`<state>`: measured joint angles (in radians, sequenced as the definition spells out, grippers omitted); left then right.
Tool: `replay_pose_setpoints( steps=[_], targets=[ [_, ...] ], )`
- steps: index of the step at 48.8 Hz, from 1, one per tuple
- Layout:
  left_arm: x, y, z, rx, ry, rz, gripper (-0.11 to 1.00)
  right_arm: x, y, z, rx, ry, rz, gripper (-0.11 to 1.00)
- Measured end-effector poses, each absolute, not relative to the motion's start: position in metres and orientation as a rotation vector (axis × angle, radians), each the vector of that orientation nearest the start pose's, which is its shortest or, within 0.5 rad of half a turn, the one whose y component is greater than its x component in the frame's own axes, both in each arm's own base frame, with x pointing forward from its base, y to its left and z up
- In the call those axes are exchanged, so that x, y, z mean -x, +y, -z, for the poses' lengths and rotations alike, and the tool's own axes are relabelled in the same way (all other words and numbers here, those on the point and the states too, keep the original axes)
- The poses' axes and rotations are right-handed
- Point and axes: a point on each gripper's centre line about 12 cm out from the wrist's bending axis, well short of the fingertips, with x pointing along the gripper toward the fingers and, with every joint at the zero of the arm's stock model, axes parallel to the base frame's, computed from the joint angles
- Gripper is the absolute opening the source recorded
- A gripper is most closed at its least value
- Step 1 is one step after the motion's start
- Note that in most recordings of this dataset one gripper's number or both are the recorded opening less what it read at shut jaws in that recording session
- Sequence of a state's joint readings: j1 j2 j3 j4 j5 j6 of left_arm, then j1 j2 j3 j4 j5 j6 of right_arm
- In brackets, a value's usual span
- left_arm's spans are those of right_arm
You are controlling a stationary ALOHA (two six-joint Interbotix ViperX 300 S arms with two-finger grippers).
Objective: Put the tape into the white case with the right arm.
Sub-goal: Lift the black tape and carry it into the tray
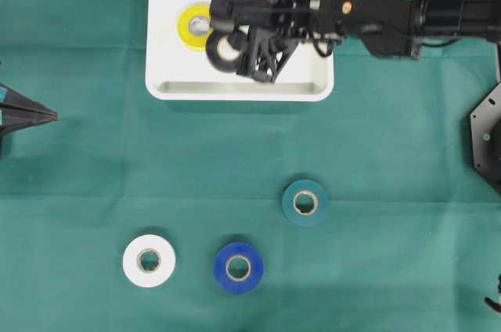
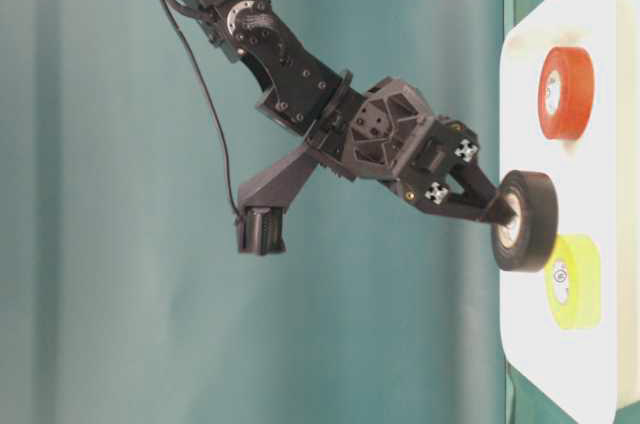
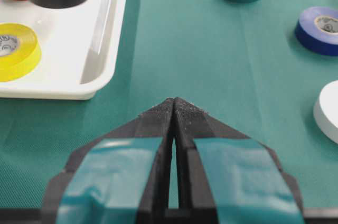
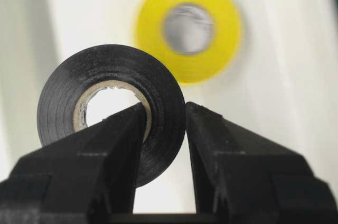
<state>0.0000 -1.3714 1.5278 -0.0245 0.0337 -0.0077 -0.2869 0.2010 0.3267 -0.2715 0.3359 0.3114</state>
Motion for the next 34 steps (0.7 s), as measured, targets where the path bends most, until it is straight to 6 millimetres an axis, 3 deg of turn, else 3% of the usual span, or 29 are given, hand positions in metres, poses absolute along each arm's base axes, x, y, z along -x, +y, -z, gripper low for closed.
replay_pose_setpoints(
  steps=[17, 34],
  targets=[
    [-0.13, 0.0, -0.176, 0.031, 0.19, -0.002, 0.0, -0.422, -0.172, -0.17, -0.168, 0.834, 0.446, -0.01],
    [-0.13, 0.0, -0.176, 0.031, 0.19, -0.002, 0.0, -0.421, -0.178, -0.172, -0.066, 0.833, 0.435, -0.01]
  ],
)
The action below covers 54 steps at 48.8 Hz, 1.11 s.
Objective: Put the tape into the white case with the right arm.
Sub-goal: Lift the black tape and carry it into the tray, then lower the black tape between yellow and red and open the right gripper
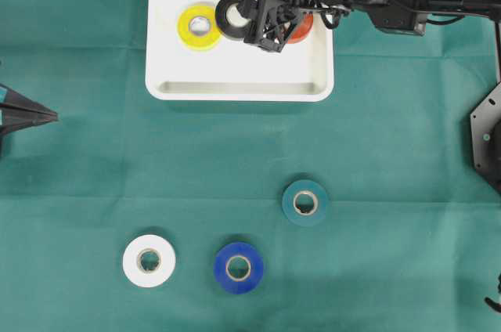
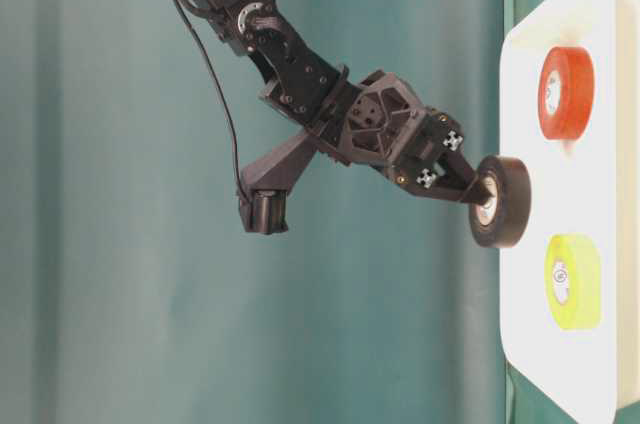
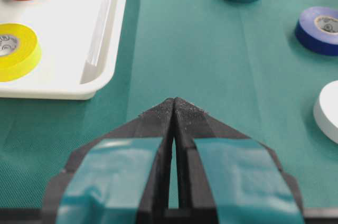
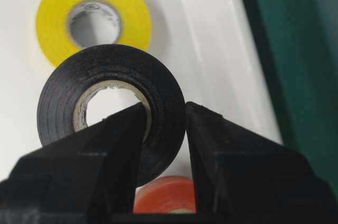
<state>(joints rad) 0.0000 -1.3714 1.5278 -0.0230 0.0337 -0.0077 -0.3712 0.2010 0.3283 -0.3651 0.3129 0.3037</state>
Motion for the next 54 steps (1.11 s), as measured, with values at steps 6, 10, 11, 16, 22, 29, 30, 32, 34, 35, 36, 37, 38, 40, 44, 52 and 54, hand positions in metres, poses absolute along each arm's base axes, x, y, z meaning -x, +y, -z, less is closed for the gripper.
replay_pose_setpoints(
  steps=[6, 10, 11, 16, 22, 29, 30, 32, 34, 35, 36, 37, 38, 40, 44, 52, 54],
  targets=[
    [-0.13, 0.0, -0.176, 0.034, 0.19, -0.002, 0.0, -0.421, -0.179, -0.172, -0.036, 0.828, 0.43, -0.01],
    [-0.13, 0.0, -0.176, 0.032, 0.19, -0.002, 0.0, -0.421, -0.18, -0.17, -0.035, 0.831, 0.431, 0.08],
    [-0.13, 0.0, -0.176, 0.032, 0.19, -0.002, 0.0, -0.42, -0.18, -0.171, -0.035, 0.829, 0.431, 0.12],
    [-0.13, 0.0, -0.176, 0.032, 0.19, -0.002, 0.0, -0.42, -0.179, -0.17, -0.039, 0.83, 0.432, 0.4],
    [-0.13, 0.0, -0.176, 0.032, 0.189, -0.002, 0.0, -0.419, -0.179, -0.169, -0.057, 0.832, 0.441, 0.76],
    [-0.13, 0.0, -0.176, 0.034, 0.19, -0.002, 0.0, -0.419, -0.179, -0.168, -0.062, 0.832, 0.443, 0.78],
    [-0.13, 0.0, -0.176, 0.031, 0.19, -0.002, 0.0, -0.419, -0.179, -0.168, -0.062, 0.832, 0.443, 0.78],
    [-0.13, 0.0, -0.176, 0.032, 0.19, -0.002, 0.0, -0.419, -0.179, -0.167, -0.062, 0.834, 0.443, 0.78],
    [-0.13, 0.0, -0.176, 0.032, 0.19, -0.004, 0.0, -0.418, -0.179, -0.167, -0.062, 0.835, 0.443, 0.78],
    [-0.13, 0.0, -0.176, 0.032, 0.19, -0.002, 0.0, -0.418, -0.179, -0.167, -0.062, 0.835, 0.443, 0.78],
    [-0.13, 0.0, -0.176, 0.032, 0.189, -0.002, 0.0, -0.418, -0.179, -0.167, -0.062, 0.835, 0.443, 0.78],
    [-0.13, 0.0, -0.176, 0.034, 0.19, -0.002, 0.0, -0.417, -0.179, -0.166, -0.063, 0.838, 0.443, 0.78],
    [-0.13, 0.0, -0.176, 0.032, 0.19, -0.002, 0.0, -0.417, -0.178, -0.165, -0.064, 0.841, 0.441, 0.78],
    [-0.13, 0.0, -0.176, 0.031, 0.19, -0.002, 0.0, -0.415, -0.177, -0.163, -0.065, 0.849, 0.441, 0.78],
    [-0.13, 0.0, -0.176, 0.032, 0.19, -0.002, 0.0, -0.408, -0.175, -0.156, -0.066, 0.872, 0.44, 0.78],
    [-0.13, 0.0, -0.176, 0.032, 0.19, -0.002, 0.0, -0.385, -0.166, -0.159, -0.066, 0.885, 0.437, 0.78],
    [-0.13, 0.0, -0.176, 0.032, 0.19, -0.002, 0.0, -0.378, -0.163, -0.16, -0.068, 0.888, 0.437, 0.78]
  ],
)
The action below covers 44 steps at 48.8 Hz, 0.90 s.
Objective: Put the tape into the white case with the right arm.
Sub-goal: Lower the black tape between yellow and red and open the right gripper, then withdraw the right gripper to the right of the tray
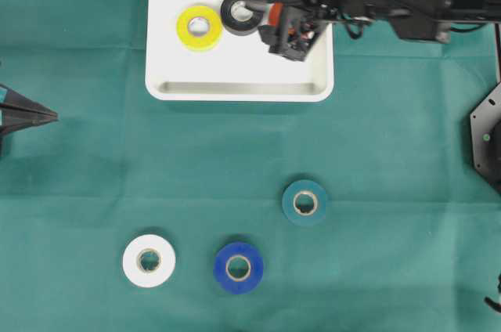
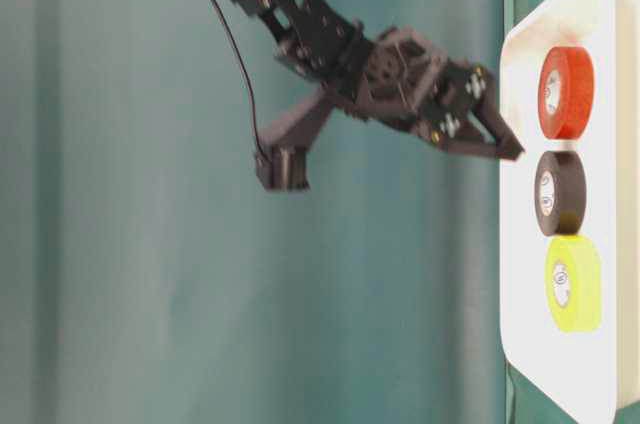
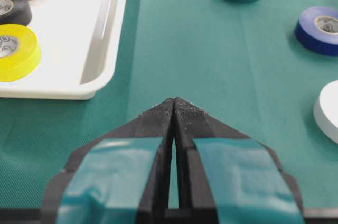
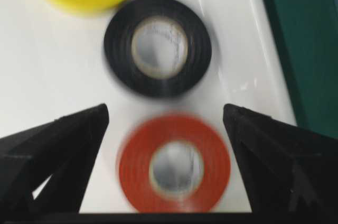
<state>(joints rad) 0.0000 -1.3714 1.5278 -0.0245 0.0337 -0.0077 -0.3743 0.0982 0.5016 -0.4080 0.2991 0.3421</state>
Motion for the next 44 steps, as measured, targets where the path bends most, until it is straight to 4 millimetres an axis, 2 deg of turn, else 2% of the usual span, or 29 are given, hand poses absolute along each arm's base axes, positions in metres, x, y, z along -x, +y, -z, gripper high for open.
replay_pose_setpoints(
  steps=[17, 30, 44],
  targets=[
    [-0.13, 0.0, -0.176, 0.034, 0.19, -0.002, 0.0, -0.311, -0.134, -0.166, -0.067, 0.863, 0.415, 0.78],
    [-0.13, 0.0, -0.176, 0.034, 0.19, -0.002, 0.0, -0.276, -0.112, -0.166, -0.066, 0.743, 0.361, 0.78],
    [-0.13, 0.0, -0.176, 0.034, 0.19, -0.002, 0.0, -0.239, -0.096, -0.158, -0.071, 0.73, 0.352, 0.78]
  ],
)
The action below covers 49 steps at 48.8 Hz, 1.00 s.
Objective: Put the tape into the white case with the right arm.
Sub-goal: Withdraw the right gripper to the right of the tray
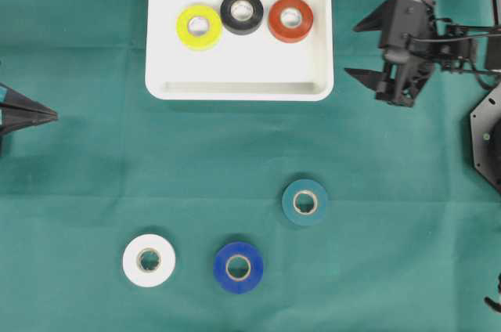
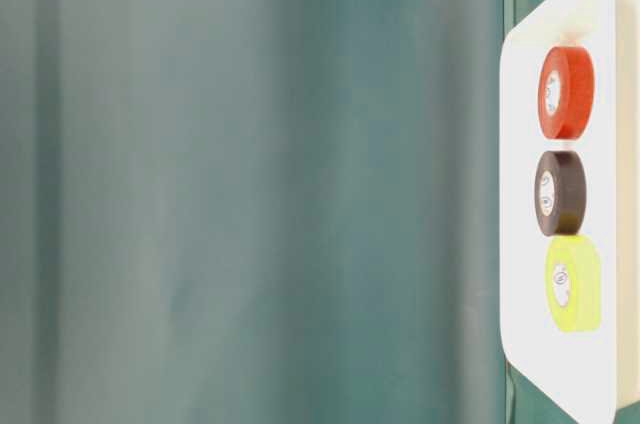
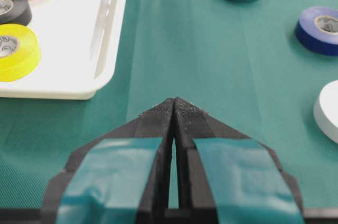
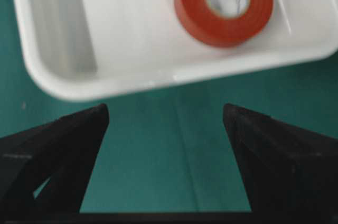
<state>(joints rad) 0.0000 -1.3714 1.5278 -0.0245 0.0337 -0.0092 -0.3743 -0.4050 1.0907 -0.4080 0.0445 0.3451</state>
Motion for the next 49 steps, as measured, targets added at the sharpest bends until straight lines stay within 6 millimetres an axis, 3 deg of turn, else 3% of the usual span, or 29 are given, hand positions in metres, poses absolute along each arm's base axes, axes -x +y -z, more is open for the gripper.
replay_pose_setpoints(
  steps=[22, 35, 49],
  targets=[
    [-0.13, 0.0, -0.176, 0.032, 0.19, -0.002, 0.0, -0.195, -0.078, -0.153, -0.064, 0.684, 0.353, 0.78],
    [-0.13, 0.0, -0.176, 0.032, 0.19, -0.002, 0.0, -0.195, -0.073, -0.153, -0.057, 0.677, 0.329, 0.78],
    [-0.13, 0.0, -0.176, 0.032, 0.19, -0.002, 0.0, -0.201, -0.039, -0.149, -0.023, 0.688, 0.175, 0.78]
  ],
)
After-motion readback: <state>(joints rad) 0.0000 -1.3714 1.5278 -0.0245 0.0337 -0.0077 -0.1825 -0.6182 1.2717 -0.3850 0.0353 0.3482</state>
